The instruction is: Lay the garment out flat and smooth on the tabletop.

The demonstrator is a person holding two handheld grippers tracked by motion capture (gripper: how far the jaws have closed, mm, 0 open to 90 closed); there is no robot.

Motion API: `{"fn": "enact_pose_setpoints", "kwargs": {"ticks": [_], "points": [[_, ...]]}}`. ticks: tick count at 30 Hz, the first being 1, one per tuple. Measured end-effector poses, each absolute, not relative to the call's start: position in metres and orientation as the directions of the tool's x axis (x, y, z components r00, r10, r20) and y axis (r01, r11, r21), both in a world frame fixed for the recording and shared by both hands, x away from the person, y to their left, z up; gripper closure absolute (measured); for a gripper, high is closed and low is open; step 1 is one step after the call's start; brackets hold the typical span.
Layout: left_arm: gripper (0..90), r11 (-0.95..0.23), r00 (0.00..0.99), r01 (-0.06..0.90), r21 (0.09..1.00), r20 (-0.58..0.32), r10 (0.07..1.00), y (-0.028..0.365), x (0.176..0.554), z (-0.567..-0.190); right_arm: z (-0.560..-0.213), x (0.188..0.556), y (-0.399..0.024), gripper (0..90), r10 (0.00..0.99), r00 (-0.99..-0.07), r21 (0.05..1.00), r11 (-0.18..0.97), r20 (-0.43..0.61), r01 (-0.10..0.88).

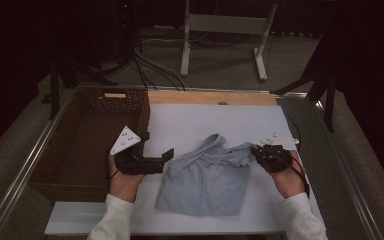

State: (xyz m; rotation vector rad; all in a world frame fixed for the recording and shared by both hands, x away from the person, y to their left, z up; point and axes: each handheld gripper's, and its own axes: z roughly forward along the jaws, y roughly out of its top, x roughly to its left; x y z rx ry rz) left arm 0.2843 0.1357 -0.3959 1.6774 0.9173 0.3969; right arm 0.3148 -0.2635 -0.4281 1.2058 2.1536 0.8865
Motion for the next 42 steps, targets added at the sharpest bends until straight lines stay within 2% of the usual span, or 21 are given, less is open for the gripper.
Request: {"fn": "enact_pose_setpoints", "kwargs": {"ticks": [7,11,15,17,18,19,20,21,23,27,33,42], "points": [[0.1,-0.07,0.641,0.365,0.928,-0.196,0.742,0.136,0.284,-0.396,-0.433,0.328,-0.267,83.0,0.888,-0.444,0.748,0.375,-0.12,0.548],[0.2,-0.068,0.64,0.366,0.928,-0.198,0.743,0.136,0.284,-0.396,-0.437,0.338,-0.273,82.7,0.918,-0.378,0.756,0.329,-0.117,0.566],[0.2,-0.07,0.641,0.366,0.928,-0.197,0.742,0.135,0.285,-0.396,-0.443,0.342,-0.273,80.6,0.917,-0.382,0.743,0.332,-0.111,0.581],[0.2,-0.068,0.641,0.366,0.928,-0.198,0.742,0.135,0.285,-0.396,-0.447,0.341,-0.272,71.7,0.917,-0.383,0.737,0.333,-0.11,0.588],[0.2,-0.067,0.641,0.366,0.928,-0.199,0.742,0.136,0.285,-0.396,-0.447,0.34,-0.273,58.4,0.92,-0.378,0.741,0.325,-0.104,0.587],[0.2,-0.067,0.64,0.366,0.928,-0.199,0.742,0.136,0.285,-0.396,-0.447,0.34,-0.273,58.4,0.92,-0.378,0.741,0.325,-0.104,0.587],[0.2,-0.067,0.64,0.367,0.928,-0.199,0.742,0.136,0.285,-0.397,-0.447,0.339,-0.274,52.2,0.921,-0.376,0.746,0.318,-0.098,0.585],[0.2,-0.066,0.641,0.368,0.927,-0.202,0.741,0.135,0.285,-0.397,-0.444,0.335,-0.275,39.6,0.923,-0.373,0.759,0.308,-0.093,0.573],[0.2,-0.071,0.642,0.369,0.927,-0.199,0.74,0.135,0.285,-0.397,-0.441,0.33,-0.275,31.6,0.925,-0.368,0.771,0.304,-0.098,0.559],[0.2,-0.073,0.643,0.371,0.926,-0.2,0.739,0.134,0.285,-0.398,-0.434,0.32,-0.274,24.6,0.926,-0.365,0.795,0.294,-0.098,0.53],[0.2,-0.073,0.645,0.371,0.926,-0.2,0.737,0.133,0.285,-0.399,-0.422,0.302,-0.274,22.8,0.92,-0.384,0.829,0.269,-0.071,0.491],[0.2,-0.066,0.649,0.364,0.929,-0.202,0.733,0.133,0.285,-0.399,-0.432,0.28,-0.272,23.0,0.907,-0.42,0.829,0.257,-0.029,0.497]]}}
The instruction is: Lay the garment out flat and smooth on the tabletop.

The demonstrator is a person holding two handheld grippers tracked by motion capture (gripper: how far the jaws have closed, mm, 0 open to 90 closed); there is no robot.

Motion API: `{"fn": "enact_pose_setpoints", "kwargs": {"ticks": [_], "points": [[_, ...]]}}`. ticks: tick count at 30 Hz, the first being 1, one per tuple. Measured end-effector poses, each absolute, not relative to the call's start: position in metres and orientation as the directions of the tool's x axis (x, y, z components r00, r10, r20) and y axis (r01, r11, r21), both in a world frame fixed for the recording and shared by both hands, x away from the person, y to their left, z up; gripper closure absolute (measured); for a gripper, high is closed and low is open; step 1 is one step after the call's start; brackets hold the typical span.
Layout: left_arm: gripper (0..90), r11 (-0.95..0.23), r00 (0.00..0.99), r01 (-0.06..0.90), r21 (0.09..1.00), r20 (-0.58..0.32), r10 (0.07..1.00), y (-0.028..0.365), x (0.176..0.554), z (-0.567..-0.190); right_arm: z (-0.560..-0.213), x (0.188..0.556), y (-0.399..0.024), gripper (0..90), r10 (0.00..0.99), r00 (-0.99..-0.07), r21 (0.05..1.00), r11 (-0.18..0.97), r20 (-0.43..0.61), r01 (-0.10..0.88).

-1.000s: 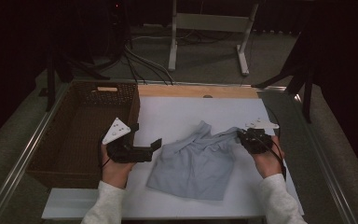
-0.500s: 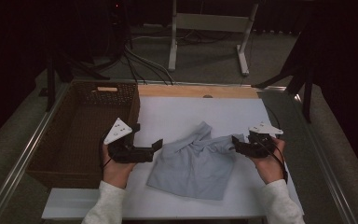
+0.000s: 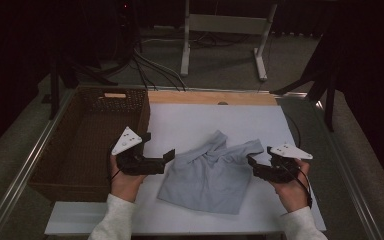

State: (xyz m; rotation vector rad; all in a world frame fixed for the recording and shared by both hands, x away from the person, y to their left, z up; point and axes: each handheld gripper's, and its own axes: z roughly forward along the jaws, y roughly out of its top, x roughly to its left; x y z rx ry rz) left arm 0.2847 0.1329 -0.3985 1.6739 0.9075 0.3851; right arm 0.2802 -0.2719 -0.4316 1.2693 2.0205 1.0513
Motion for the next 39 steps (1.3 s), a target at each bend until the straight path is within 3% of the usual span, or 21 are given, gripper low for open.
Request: {"fn": "enact_pose_setpoints", "kwargs": {"ticks": [19,33,39], "points": [[0.2,-0.077,0.67,0.347,0.935,-0.189,0.718,0.125,0.283,-0.4,-0.471,0.264,-0.261,22.7,0.887,-0.461,0.76,0.285,0.021,0.584],[1.3,-0.13,0.705,0.304,0.944,-0.13,0.697,0.111,0.281,-0.406,-0.485,0.262,-0.251,20.3,0.877,-0.478,0.713,0.304,0.05,0.632],[1.4,-0.137,0.707,0.306,0.942,-0.129,0.695,0.107,0.281,-0.411,-0.491,0.262,-0.249,15.7,0.879,-0.472,0.689,0.306,0.06,0.657]]}}
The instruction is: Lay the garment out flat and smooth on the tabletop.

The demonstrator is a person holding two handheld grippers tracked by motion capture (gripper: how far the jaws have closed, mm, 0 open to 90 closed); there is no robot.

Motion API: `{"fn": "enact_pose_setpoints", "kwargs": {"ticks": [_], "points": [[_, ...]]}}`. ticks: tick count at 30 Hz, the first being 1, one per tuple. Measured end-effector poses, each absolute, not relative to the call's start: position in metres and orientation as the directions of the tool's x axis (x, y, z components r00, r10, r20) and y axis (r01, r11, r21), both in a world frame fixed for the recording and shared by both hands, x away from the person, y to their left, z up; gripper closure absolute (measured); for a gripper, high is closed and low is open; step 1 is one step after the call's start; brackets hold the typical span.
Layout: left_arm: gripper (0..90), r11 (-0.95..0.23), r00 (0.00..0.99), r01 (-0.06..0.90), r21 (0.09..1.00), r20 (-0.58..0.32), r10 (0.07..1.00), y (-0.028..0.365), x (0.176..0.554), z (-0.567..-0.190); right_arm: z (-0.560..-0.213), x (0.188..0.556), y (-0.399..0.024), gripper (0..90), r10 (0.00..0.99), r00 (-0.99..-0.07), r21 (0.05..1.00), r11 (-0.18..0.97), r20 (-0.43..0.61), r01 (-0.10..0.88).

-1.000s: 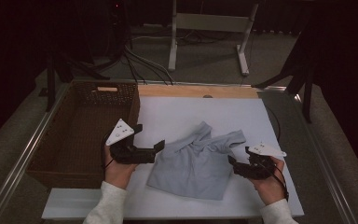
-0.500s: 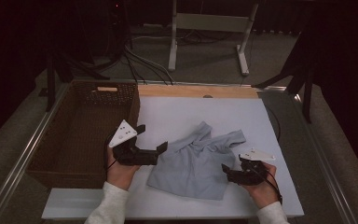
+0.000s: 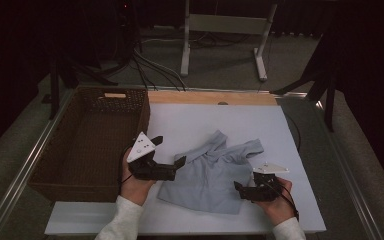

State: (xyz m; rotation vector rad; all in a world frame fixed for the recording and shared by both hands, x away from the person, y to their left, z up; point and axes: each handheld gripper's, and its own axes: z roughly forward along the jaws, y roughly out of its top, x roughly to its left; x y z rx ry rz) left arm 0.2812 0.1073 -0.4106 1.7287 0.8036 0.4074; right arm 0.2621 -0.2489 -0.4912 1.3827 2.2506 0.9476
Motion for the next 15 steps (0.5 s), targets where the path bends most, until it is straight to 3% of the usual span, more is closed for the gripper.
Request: {"fn": "enact_pose_setpoints", "kwargs": {"ticks": [7,15], "points": [[1.4,-0.15,0.709,0.305,0.94,-0.12,0.695,0.102,0.282,-0.416,-0.498,0.265,-0.249,18.3,0.878,-0.467,0.644,0.3,0.101,0.703],[1.7,-0.142,0.706,0.289,0.947,-0.111,0.699,0.1,0.282,-0.422,-0.499,0.267,-0.249,34.7,0.878,-0.467,0.622,0.309,0.104,0.72]]}}
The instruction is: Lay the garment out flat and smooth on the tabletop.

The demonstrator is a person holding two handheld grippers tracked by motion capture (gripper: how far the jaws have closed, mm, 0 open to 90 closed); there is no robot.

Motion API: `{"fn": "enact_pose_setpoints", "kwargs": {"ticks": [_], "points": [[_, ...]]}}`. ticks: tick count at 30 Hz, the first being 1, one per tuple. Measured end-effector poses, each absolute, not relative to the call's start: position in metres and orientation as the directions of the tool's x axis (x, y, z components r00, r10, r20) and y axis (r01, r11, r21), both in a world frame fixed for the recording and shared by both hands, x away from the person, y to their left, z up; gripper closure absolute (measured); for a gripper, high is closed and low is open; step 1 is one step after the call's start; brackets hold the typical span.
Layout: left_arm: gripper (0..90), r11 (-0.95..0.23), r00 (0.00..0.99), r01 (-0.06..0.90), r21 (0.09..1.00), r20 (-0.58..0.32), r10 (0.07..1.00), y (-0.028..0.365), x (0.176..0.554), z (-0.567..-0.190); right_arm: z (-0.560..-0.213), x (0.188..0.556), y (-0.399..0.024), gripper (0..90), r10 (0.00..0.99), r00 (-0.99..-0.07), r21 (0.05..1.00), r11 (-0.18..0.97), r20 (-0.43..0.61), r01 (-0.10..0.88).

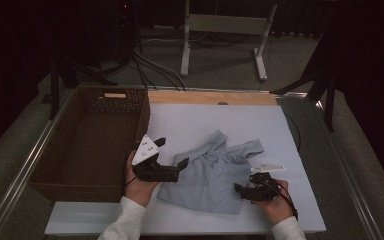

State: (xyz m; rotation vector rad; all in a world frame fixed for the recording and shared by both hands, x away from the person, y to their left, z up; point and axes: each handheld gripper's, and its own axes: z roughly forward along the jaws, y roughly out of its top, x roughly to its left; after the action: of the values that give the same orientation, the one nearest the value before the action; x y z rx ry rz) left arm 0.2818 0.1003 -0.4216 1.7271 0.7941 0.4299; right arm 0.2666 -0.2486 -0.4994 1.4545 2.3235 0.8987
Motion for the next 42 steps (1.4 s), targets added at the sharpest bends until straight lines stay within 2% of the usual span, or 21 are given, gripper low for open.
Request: {"fn": "enact_pose_setpoints", "kwargs": {"ticks": [2,3,4,6,7,8,9,12,19,42], "points": [[1.8,-0.146,0.702,0.289,0.946,-0.105,0.705,0.1,0.282,-0.423,-0.499,0.267,-0.251,44.0,0.877,-0.465,0.622,0.297,0.123,0.724],[1.8,-0.146,0.702,0.289,0.946,-0.105,0.705,0.1,0.282,-0.423,-0.499,0.267,-0.251,44.0,0.877,-0.465,0.622,0.297,0.123,0.724],[1.9,-0.146,0.701,0.29,0.946,-0.106,0.705,0.1,0.282,-0.423,-0.498,0.267,-0.252,51.0,0.879,-0.459,0.622,0.289,0.129,0.728],[1.9,-0.15,0.7,0.292,0.945,-0.104,0.706,0.1,0.282,-0.424,-0.498,0.266,-0.252,54.3,0.881,-0.456,0.624,0.286,0.128,0.727],[1.9,-0.15,0.701,0.292,0.945,-0.104,0.706,0.099,0.282,-0.424,-0.497,0.266,-0.253,63.5,0.874,-0.463,0.623,0.28,0.15,0.73],[1.9,-0.152,0.701,0.292,0.944,-0.103,0.705,0.099,0.282,-0.425,-0.497,0.265,-0.253,67.2,0.874,-0.463,0.627,0.278,0.15,0.728],[1.9,-0.157,0.701,0.292,0.943,-0.1,0.707,0.099,0.282,-0.425,-0.497,0.265,-0.253,67.2,0.874,-0.463,0.627,0.278,0.15,0.728],[2.0,-0.157,0.703,0.293,0.943,-0.101,0.704,0.097,0.282,-0.425,-0.495,0.265,-0.254,82.4,0.87,-0.473,0.636,0.286,0.142,0.717],[2.3,-0.161,0.707,0.294,0.942,-0.101,0.7,0.096,0.282,-0.428,-0.491,0.264,-0.258,84.9,0.863,-0.485,0.64,0.296,0.138,0.709],[5.6,-0.164,0.707,0.313,0.936,-0.115,0.698,0.09,0.284,-0.437,-0.485,0.266,-0.285,85.3,0.898,-0.424,0.655,0.25,0.118,0.713]]}}
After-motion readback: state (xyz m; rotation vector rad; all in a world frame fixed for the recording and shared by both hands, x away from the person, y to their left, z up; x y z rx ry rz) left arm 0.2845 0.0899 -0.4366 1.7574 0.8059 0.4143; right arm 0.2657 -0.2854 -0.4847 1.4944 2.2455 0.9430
